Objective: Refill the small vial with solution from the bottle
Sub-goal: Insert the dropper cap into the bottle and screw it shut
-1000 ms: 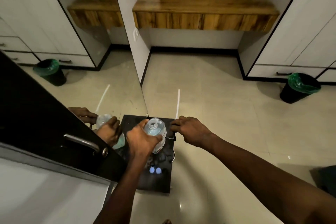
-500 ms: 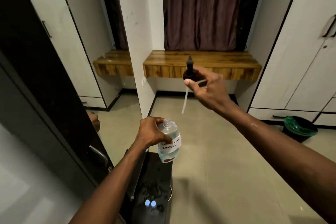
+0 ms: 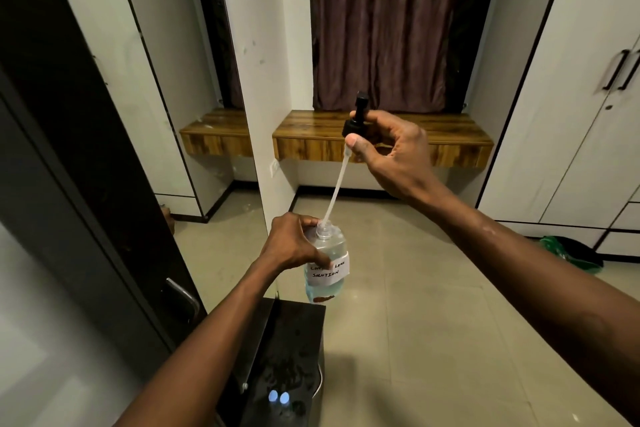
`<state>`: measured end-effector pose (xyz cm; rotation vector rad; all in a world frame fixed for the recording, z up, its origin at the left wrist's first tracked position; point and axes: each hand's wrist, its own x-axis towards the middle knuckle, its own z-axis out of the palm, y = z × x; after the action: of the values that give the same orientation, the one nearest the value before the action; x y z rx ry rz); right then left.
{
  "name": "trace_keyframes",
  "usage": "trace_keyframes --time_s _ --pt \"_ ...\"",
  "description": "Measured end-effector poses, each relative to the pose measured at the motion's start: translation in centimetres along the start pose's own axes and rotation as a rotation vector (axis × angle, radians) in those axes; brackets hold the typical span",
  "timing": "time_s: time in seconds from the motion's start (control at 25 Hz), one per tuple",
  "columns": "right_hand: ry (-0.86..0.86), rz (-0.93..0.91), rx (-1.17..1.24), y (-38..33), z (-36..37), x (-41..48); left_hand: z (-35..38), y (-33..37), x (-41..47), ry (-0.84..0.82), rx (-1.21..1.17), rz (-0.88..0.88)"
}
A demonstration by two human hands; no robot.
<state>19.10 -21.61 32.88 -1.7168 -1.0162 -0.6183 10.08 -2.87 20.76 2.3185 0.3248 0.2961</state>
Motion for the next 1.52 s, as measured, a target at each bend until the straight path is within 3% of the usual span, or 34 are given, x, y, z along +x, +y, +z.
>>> trace_keyframes --time_s 0.16,0.32,0.44,0.72,0.88,0.96,1.04,1.16,1.28,1.44,1.52 --pt "-0.106 -0.033 -0.004 0.1 0.4 -0.6 -0.5 0.5 -0.1 -0.039 -0.019 0.034" --pt "-0.404 0.044 0.004 0.5 1.2 -2.0 -1.2 1.1 -0.3 -0.073 -0.07 0.07" --pt "-0.532 0.093 0.031 1.2 2.4 -3.7 -2.2 1.4 -0.4 -0.112 -0.126 0.079" --pt "-0.556 0.173 -0.062 1.1 3.3 -4.3 -4.2 1.8 -0.8 -0.135 -0.205 0.087" --pt "-0.429 0.252 -0.282 -0.5 4.1 -5.0 -4.2 1.7 -1.2 -0.152 -0.181 0.082" --pt "-0.382 0.304 -0.272 -0.9 4.4 -5.3 -4.2 1.4 -1.2 -0.151 -0.195 0.089" --pt "-0.429 0.402 -0.15 -1.0 4.4 -5.2 -4.3 1.4 -1.3 -0.15 -0.191 0.103" --pt "-0.561 0.641 0.319 -1.0 4.2 -5.4 -4.6 1.6 -1.4 -0.143 -0.176 0.094" --pt "-0.512 0.665 0.505 -0.5 4.3 -6.0 -4.7 1.5 -1.4 -0.138 -0.171 0.092" --pt "-0.315 0.481 0.058 -1.3 5.2 -6.1 -4.9 1.9 -2.1 -0.135 -0.169 0.109" --pt "-0.284 0.394 -0.049 -1.9 5.6 -6.1 -4.9 1.9 -2.3 -0.138 -0.169 0.118"
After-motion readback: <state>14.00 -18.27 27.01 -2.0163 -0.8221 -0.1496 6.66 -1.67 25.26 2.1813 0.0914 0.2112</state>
